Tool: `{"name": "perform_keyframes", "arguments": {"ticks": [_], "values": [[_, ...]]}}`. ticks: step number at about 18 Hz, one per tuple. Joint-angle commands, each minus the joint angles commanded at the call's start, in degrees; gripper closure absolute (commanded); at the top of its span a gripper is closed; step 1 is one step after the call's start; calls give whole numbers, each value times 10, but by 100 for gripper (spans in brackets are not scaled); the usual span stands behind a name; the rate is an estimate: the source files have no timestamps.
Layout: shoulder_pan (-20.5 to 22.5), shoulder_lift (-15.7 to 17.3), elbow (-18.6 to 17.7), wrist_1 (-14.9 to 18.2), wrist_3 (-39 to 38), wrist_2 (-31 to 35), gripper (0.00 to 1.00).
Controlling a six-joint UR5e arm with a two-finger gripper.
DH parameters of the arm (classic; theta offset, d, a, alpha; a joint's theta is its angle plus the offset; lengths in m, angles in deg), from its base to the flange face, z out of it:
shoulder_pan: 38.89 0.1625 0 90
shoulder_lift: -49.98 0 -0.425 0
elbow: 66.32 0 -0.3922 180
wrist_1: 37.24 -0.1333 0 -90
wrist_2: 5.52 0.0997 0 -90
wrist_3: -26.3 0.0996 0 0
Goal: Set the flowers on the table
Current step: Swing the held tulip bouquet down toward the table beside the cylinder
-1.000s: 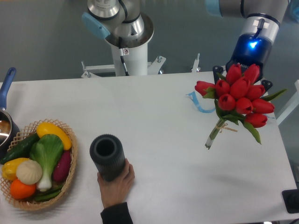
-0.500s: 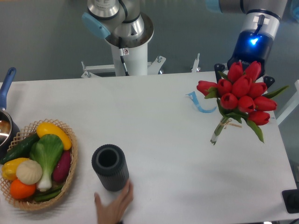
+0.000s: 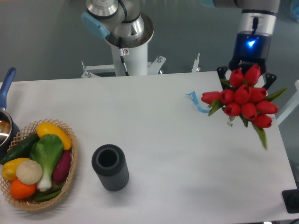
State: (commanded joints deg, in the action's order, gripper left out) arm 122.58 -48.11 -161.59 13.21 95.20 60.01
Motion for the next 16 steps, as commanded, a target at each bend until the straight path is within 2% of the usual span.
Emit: {"name": "perform_keyframes", "arguments": {"ticks": [2,5,9,12,16], "values": [[-41,-10,0,0,-1,92,66],[-108,-45,8,3,17,235,66],[-147,-92,18,7,22,316,67],[-187,-130,19,5,23,402,66],[-196,-173,25,4,21,420,66]]}}
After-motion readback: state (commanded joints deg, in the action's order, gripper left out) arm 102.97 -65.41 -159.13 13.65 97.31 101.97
